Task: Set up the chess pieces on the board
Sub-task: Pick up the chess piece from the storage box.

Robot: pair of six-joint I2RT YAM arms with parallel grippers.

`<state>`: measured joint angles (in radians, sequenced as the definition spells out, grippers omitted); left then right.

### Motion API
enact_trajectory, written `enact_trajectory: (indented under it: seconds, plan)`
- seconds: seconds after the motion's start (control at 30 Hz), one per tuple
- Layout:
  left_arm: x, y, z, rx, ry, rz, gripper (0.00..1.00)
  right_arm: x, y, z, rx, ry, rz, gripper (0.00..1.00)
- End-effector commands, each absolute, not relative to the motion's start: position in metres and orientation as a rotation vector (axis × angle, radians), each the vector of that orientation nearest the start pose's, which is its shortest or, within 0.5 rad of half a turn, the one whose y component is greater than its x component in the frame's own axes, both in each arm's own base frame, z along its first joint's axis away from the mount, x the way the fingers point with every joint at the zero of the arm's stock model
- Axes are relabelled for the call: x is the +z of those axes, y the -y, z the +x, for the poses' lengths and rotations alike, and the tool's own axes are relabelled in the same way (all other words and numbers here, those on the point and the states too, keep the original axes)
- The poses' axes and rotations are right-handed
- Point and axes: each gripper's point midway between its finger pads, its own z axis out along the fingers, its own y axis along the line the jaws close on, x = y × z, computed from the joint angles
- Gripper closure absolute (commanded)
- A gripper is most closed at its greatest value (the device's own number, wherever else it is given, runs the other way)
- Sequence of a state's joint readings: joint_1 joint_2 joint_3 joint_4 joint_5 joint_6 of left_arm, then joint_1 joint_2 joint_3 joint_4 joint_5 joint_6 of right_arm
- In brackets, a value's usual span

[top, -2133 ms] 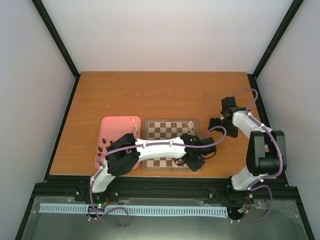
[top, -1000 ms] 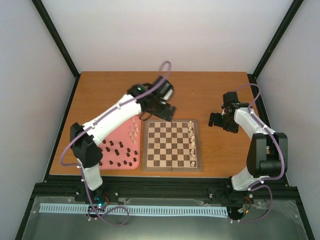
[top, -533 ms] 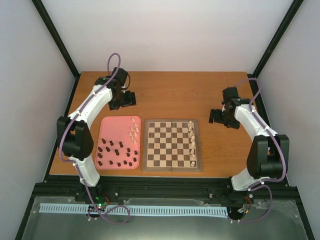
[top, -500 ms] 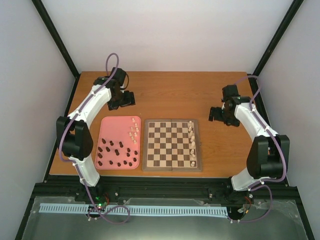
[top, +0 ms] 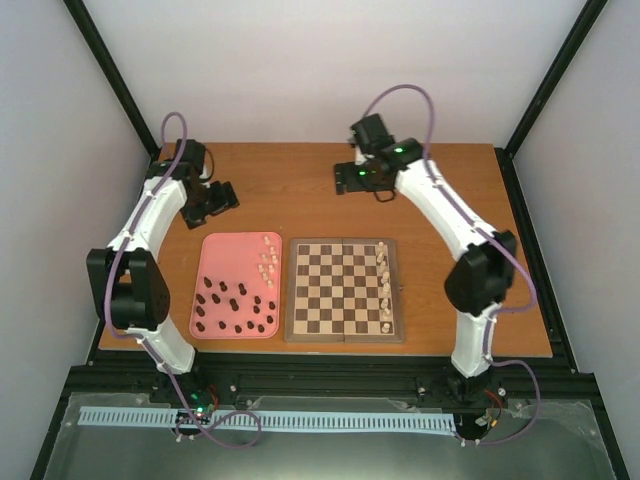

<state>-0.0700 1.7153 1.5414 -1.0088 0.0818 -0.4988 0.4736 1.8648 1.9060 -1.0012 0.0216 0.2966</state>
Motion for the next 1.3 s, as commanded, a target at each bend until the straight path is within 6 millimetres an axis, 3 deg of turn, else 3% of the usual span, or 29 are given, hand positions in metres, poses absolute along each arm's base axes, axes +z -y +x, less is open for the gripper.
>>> enact_trajectory:
  seconds: [0.0,0.07,0.2,0.5,0.57,0.67,0.87,1.27]
  plan:
    - [0.169,0.011,0.39,-0.372,-2.651,-0.747,0.06,0.218,-0.29,0.429,0.369,-2.562,-0.395,0.07]
    - [0.171,0.008,0.386,-0.369,-2.643,-0.752,0.06,0.217,-0.326,0.435,0.445,-2.534,-0.462,0.1]
    - [0.17,0.011,0.377,-0.4,-2.626,-0.788,0.06,0.2,-0.379,0.431,0.517,-2.516,-0.576,0.19]
    - [0.166,0.009,0.354,-0.385,-2.608,-0.859,0.06,0.144,-0.457,0.388,0.656,-2.537,-0.807,0.31]
    - [0.173,0.009,0.351,-0.392,-2.59,-0.867,0.06,0.134,-0.463,0.385,0.647,-2.541,-0.828,0.32]
    - [0.18,0.004,0.346,-0.356,-2.56,-0.873,0.06,0.121,-0.471,0.382,0.671,-2.552,-0.839,0.45]
    - [0.179,0.006,0.339,-0.363,-2.576,-0.864,0.06,0.1,-0.483,0.382,0.684,-2.567,-0.845,0.49]
    - [0.18,0.013,0.347,-0.417,-2.592,-0.808,0.06,0.071,-0.49,0.389,0.682,-2.591,-0.827,0.56]
